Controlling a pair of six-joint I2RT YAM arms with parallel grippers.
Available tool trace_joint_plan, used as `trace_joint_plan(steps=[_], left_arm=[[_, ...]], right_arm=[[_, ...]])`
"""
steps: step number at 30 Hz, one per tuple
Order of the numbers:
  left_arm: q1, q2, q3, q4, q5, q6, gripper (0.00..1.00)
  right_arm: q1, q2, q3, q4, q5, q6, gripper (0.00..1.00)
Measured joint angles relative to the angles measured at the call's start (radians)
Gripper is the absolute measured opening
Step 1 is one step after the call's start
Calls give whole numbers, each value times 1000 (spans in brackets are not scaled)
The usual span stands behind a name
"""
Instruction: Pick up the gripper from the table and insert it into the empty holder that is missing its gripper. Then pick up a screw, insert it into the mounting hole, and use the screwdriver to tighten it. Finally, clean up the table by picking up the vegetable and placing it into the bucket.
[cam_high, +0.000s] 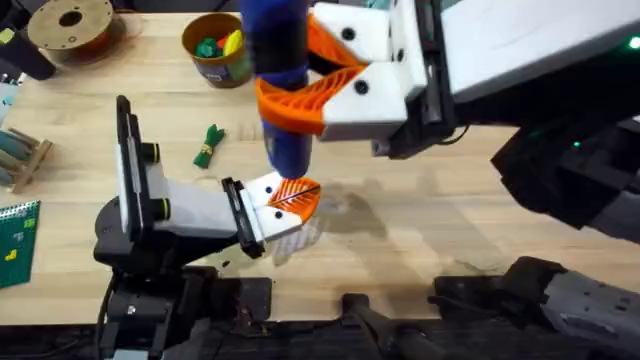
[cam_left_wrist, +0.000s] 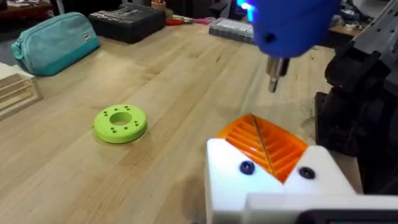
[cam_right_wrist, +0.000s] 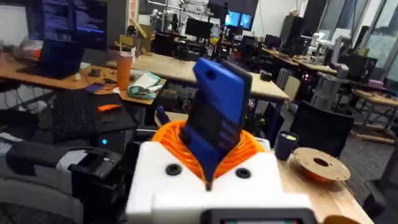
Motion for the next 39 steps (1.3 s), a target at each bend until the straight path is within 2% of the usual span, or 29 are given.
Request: trace_joint_plan(steps=[5, 16, 39], left_arm=[[0, 0, 0, 0, 0, 0, 4], [0, 0, 0, 0, 0, 0, 4], [0, 0, 0, 0, 0, 0, 4]], right_arm=[[34, 13, 0, 10, 21, -31, 9], [75, 122, 0, 86, 34, -47, 9], [103, 127, 0, 97, 54, -54, 9]])
